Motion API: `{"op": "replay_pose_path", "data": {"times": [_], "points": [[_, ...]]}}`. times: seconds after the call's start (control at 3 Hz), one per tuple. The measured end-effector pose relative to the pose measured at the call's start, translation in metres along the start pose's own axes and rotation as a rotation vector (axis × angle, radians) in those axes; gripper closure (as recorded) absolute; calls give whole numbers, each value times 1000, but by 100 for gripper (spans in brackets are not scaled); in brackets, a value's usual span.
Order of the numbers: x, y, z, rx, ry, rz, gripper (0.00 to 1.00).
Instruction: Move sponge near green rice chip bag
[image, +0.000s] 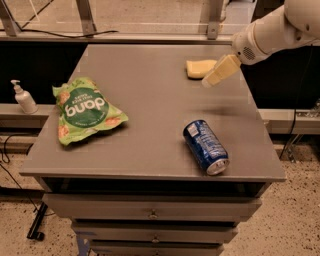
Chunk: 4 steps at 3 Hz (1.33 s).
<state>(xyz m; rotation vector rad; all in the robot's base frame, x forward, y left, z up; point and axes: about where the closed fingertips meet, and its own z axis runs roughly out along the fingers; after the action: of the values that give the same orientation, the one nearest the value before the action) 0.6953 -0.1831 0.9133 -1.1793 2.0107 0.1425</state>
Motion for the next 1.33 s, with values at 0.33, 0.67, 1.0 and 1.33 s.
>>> {"op": "replay_pose_path", "data": {"times": [0.33,0.67,1.0,1.33], "points": [[8,-25,36,23,-10,129,0],[19,-39,64,42,-11,228,0],[24,-46,83,46,-18,284,16],[30,-48,96,42,-19,324,41]]}}
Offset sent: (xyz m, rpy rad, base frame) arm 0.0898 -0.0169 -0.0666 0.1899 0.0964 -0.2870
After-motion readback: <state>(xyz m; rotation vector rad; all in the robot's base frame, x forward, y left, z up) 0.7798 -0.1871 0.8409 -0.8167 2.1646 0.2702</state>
